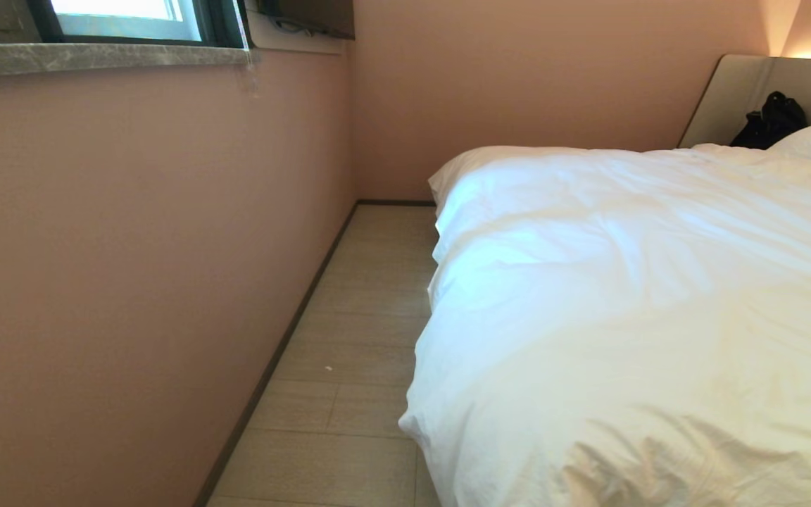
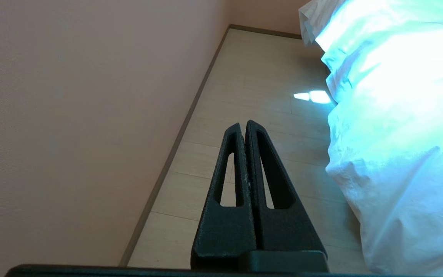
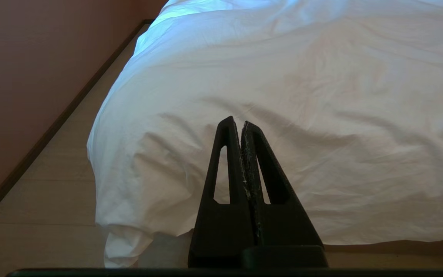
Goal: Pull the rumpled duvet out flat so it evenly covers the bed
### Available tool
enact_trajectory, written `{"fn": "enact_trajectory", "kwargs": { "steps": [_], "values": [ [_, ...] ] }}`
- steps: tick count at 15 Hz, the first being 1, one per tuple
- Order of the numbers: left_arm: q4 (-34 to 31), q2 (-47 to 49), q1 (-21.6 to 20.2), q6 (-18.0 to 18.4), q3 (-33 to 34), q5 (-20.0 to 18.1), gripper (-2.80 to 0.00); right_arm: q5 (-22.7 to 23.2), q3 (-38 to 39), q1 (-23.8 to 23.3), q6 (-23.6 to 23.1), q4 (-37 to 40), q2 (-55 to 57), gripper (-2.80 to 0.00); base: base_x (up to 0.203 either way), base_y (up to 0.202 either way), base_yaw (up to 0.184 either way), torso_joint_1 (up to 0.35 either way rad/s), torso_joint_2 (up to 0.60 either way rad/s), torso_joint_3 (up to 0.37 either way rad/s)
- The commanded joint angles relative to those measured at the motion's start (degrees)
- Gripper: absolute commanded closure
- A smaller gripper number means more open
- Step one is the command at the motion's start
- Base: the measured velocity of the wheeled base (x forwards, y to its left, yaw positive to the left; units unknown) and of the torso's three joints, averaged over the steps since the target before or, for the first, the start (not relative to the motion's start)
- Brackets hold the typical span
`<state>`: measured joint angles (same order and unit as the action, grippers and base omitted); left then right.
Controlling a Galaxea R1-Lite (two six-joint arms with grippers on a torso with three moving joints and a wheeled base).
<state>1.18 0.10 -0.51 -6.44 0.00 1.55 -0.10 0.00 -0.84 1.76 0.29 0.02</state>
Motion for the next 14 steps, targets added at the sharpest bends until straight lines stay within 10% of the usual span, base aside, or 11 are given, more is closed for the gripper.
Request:
{"fn": "enact_trajectory", "kwargs": {
  "steps": [1,14],
  "values": [
    [0.05,-0.01,-0.02,-0.06,0.0,0.04,0.0,0.01,0.0,0.05,0.0,-0.02,-0.02,0.0,0.0,0.0,0.0,0.0,0.0,0.0],
    [0.05,-0.01,-0.02,-0.06,0.0,0.12,0.0,0.01,0.0,-0.04,0.0,-0.02,-0.02,0.0,0.0,0.0,0.0,0.0,0.0,0.0]
  ]
}}
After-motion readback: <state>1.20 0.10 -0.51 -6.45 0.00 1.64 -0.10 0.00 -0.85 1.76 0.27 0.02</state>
